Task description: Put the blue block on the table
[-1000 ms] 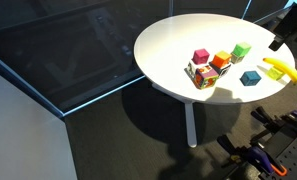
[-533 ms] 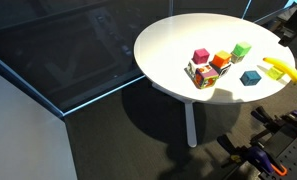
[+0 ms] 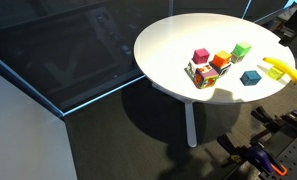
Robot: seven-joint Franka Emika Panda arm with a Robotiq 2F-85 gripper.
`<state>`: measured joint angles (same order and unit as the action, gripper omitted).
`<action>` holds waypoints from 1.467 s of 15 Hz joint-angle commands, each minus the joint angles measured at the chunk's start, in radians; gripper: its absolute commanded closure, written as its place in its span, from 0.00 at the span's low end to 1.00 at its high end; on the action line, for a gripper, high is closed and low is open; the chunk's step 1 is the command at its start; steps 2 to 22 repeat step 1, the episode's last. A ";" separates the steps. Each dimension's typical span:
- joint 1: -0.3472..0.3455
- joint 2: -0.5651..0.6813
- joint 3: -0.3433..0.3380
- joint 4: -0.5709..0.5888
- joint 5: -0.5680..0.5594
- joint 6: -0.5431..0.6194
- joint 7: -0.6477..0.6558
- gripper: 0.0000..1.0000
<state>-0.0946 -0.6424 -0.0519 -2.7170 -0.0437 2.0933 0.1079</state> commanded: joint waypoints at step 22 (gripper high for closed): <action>-0.006 0.000 0.006 0.002 0.004 -0.002 -0.004 0.00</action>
